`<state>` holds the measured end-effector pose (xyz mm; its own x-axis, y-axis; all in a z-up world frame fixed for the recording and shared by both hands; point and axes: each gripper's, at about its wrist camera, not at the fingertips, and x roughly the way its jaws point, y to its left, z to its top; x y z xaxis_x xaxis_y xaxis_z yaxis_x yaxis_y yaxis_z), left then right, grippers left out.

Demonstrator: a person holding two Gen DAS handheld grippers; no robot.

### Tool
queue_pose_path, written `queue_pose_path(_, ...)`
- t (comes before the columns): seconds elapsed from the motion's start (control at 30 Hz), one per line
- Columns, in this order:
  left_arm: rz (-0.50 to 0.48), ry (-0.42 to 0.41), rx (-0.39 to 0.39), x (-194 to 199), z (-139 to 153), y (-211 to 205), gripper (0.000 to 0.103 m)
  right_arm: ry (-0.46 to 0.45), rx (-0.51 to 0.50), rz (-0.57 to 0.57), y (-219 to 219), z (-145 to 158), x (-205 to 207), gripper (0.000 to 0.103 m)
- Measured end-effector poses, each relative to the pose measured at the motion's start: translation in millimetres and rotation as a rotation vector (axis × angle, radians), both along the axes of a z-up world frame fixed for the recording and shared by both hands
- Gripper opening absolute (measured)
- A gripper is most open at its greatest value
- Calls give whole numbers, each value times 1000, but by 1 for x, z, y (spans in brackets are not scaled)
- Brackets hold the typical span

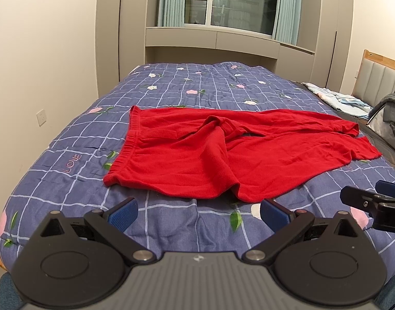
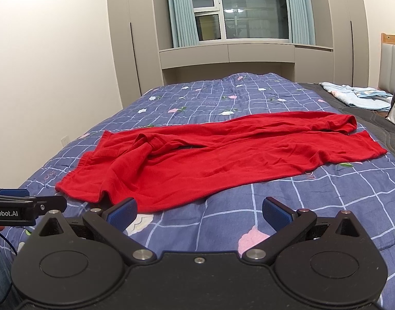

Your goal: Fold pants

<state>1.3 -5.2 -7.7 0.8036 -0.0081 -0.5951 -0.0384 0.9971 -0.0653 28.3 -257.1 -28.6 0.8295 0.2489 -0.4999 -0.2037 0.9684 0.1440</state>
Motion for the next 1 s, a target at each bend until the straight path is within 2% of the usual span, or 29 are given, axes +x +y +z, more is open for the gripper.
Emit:
queue_pose_path(0.43,-26,-7,-24,1,0,1,103,2,-9,4,2,-1,1,103)
queue_pose_path(0.57,-40,23,-17,14,1,7,103,2,-19,19,2,-1,5,103)
queue_pose_path(0.67,-5,40,-8,33,7,19,103,-7,-26,52,-1,3,16,103)
queue_pose_path(0.77,40,11,14,55,21,37,103,-33,-35,83,-9,11,33,103)
queue_pose_path(0.93,155,-33,83,104,43,67,103,-34,-33,122,-29,20,80,103)
queue_pose_path(1.0,201,-38,80,129,50,82,103,-24,-42,146,-36,21,102,103)
